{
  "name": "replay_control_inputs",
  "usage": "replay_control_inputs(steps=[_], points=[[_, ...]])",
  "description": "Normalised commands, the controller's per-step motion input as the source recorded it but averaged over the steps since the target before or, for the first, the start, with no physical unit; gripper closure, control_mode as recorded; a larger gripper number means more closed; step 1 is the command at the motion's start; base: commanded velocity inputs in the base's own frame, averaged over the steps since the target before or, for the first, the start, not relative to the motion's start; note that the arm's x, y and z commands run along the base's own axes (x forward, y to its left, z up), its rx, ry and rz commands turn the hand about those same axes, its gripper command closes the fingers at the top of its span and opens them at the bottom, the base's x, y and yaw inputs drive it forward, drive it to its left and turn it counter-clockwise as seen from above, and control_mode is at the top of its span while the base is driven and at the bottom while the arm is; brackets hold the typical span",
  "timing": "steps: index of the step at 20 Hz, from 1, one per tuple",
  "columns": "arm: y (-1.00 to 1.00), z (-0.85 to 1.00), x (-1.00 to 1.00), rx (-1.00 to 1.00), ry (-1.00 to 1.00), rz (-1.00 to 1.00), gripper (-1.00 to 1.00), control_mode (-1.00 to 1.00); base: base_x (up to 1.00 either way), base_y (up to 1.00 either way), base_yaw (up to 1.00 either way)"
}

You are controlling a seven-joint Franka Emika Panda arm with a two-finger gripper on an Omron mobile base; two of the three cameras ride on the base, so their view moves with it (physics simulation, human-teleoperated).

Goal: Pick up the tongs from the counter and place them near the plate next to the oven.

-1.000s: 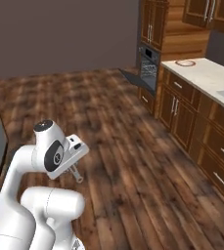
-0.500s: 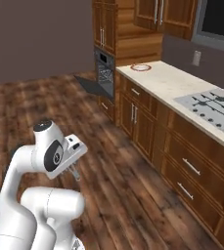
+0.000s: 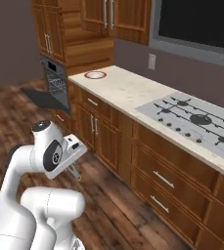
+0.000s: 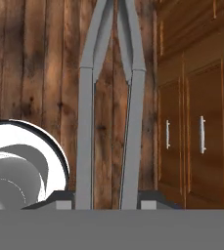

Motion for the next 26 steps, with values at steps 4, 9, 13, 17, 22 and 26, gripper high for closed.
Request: replay_control_inputs(steps=[4,9,13,17,22,26], points=[[0.0,0.0,0.0,0.0,0.0,0.0,1.0,1.0,0.98,0.08,-0.35],[0.0,0.0,0.0,0.0,0.0,0.0,1.0,1.0,0.84,0.26,-0.34],[0.0,0.0,0.0,0.0,0.0,0.0,1.0,1.0,0.62,0.51,-0.35],[0.0,0.0,0.0,0.0,0.0,0.0,1.0,1.0,0.46,0.7,-0.37],[0.0,0.0,0.0,0.0,0.0,0.0,1.0,1.0,0.43,0.88,-0.38],[0.0,0.0,0.0,0.0,0.0,0.0,1.0,1.0,0.45,0.91,-0.37]])
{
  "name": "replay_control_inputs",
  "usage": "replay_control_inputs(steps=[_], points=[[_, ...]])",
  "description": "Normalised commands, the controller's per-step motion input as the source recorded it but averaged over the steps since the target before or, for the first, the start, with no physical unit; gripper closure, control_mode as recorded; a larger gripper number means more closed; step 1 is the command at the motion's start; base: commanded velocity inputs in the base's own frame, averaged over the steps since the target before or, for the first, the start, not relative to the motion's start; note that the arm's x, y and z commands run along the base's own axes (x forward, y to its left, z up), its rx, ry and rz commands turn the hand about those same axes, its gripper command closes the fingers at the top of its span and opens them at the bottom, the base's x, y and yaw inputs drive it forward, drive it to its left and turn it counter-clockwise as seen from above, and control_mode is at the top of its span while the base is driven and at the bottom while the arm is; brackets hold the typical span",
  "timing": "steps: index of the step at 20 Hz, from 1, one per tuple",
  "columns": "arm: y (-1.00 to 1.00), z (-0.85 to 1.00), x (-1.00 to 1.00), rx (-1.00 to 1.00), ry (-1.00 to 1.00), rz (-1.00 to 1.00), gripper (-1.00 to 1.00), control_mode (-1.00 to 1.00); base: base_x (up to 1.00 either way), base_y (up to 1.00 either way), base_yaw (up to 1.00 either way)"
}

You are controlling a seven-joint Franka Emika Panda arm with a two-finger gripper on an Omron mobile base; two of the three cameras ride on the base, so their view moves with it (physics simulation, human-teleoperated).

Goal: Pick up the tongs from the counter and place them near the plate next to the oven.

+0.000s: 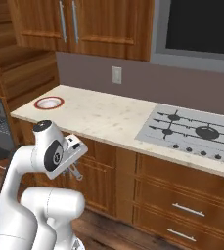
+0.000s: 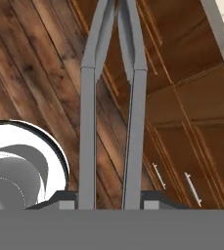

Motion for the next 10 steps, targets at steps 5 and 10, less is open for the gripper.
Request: replay_control_inputs(steps=[5,10], points=[[0.0,0.0,0.0,0.0,0.0,0.0,1.0,1.0,0.49,0.79,-0.34],[0.0,0.0,0.0,0.0,0.0,0.0,1.0,1.0,0.55,0.67,-0.29]])
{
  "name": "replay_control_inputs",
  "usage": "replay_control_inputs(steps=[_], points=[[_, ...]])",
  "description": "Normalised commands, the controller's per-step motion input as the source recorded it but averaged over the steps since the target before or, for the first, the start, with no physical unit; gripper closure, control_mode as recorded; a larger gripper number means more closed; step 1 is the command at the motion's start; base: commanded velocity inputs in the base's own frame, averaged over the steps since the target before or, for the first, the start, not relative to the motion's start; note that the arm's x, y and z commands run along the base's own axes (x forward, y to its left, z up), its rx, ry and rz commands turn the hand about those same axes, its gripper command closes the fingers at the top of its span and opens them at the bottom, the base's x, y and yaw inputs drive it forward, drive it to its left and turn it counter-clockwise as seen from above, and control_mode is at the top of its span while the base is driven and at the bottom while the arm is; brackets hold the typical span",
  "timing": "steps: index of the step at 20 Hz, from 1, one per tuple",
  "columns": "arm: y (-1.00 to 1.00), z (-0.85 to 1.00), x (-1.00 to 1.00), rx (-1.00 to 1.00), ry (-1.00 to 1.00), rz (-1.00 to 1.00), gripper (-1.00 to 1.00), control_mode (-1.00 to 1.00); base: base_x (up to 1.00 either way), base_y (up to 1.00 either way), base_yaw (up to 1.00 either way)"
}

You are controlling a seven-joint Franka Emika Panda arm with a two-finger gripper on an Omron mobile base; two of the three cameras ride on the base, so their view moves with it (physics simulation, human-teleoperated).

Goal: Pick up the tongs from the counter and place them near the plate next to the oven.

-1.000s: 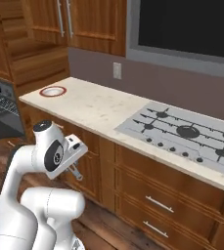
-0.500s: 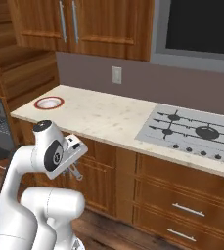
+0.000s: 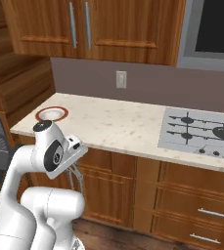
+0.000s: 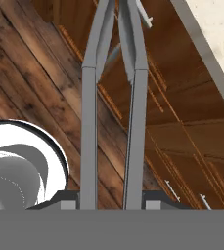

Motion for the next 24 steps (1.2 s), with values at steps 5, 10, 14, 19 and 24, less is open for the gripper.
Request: replay_control_inputs(steps=[5,10,14,19,24], points=[[0.0,0.0,0.0,0.0,0.0,0.0,1.0,1.0,0.43,0.62,-0.16],[0.0,0.0,0.0,0.0,0.0,0.0,1.0,1.0,0.41,0.46,-0.02],[0.0,0.0,0.0,0.0,0.0,0.0,1.0,1.0,0.61,0.23,0.0],[0.0,0.0,0.0,0.0,0.0,0.0,1.0,1.0,0.66,0.35,0.0],[0.0,0.0,0.0,0.0,0.0,0.0,1.0,1.0,0.28,0.49,0.0]])
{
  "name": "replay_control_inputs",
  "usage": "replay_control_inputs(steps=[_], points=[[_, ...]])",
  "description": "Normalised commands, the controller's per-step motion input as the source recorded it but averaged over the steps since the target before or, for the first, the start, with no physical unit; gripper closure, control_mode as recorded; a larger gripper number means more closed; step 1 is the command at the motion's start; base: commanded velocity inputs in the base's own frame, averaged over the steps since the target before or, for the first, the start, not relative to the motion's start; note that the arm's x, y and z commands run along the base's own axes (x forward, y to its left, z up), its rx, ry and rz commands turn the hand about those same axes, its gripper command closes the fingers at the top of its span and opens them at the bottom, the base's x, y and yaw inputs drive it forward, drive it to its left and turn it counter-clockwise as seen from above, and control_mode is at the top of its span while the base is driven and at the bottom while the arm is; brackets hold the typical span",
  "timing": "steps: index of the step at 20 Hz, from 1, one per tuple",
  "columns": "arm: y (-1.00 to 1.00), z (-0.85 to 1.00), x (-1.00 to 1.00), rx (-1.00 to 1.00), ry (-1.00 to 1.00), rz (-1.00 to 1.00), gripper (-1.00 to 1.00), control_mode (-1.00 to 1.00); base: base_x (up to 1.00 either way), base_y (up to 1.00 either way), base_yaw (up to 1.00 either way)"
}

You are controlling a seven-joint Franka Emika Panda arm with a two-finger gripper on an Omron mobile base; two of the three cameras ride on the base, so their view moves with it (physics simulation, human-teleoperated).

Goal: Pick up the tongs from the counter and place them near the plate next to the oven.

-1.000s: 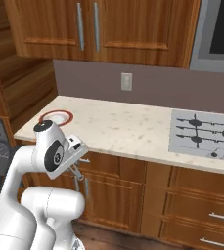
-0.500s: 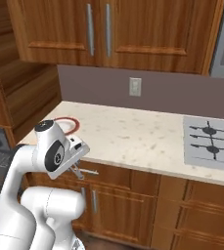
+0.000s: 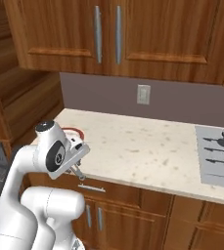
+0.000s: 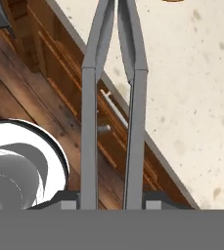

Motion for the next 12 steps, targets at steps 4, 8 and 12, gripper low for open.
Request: replay_control_inputs(steps=[4,8,12], points=[[0.0,0.0,0.0,0.0,0.0,0.0,1.0,1.0,0.3,0.59,0.0],[0.0,0.0,0.0,0.0,0.0,0.0,1.0,1.0,0.48,0.3,0.0],[0.0,0.0,0.0,0.0,0.0,0.0,1.0,1.0,0.57,0.29,0.0]])
